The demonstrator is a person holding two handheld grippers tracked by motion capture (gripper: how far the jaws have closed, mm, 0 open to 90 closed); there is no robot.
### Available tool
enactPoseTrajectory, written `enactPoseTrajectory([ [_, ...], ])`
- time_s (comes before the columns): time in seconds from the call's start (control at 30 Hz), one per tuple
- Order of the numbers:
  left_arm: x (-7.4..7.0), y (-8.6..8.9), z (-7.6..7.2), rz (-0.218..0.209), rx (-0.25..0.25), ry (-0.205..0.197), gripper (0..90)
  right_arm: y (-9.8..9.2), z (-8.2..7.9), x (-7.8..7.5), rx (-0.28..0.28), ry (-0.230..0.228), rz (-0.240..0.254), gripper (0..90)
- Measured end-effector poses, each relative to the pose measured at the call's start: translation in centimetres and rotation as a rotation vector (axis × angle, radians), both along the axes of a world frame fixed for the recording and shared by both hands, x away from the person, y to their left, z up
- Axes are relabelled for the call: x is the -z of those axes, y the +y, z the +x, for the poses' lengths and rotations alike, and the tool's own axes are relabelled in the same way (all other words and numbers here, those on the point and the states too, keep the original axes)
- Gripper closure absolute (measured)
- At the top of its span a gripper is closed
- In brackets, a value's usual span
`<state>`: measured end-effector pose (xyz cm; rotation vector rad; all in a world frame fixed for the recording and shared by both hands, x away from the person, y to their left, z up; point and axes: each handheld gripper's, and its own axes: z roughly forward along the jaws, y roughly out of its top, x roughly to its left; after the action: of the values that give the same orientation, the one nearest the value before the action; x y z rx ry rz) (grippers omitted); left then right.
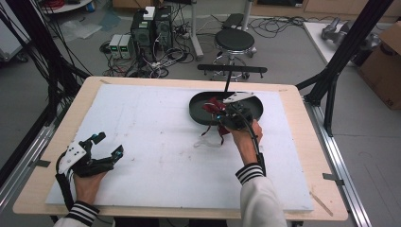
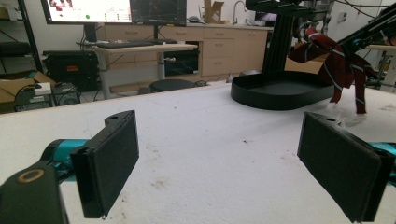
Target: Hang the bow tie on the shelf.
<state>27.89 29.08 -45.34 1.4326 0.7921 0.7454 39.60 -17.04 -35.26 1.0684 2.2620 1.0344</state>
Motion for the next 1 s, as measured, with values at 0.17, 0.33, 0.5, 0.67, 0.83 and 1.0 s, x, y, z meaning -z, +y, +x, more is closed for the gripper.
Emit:
enactPoseTrajectory([
  [0.17,0.0,0.0,0.0,0.001,0.0,0.0,13.0,-0.3,-0.3,-0.6,0.02,-0.056,0.011,76.1],
  [0.33,0.0,0.0,0.0,-0.001,0.0,0.001,12.9,-0.8,-0.2,-1.1,0.054,-0.103,0.048,76.1],
  [0.5,0.0,0.0,0.0,-0.001,0.001,0.002,13.0,-1.3,-0.1,-1.7,0.081,-0.124,0.093,76.1],
  [0.67,0.0,0.0,0.1,-0.001,0.001,0.005,12.9,-1.3,0.3,-2.9,0.091,-0.149,0.114,76.1],
  [0.83,0.0,0.0,0.1,-0.003,0.0,0.007,12.9,-1.4,0.8,-3.8,0.099,-0.17,0.127,76.0],
  [1.0,0.0,0.0,0.1,-0.002,0.0,0.008,12.9,-1.4,1.5,-4.1,0.121,-0.178,0.162,76.0],
])
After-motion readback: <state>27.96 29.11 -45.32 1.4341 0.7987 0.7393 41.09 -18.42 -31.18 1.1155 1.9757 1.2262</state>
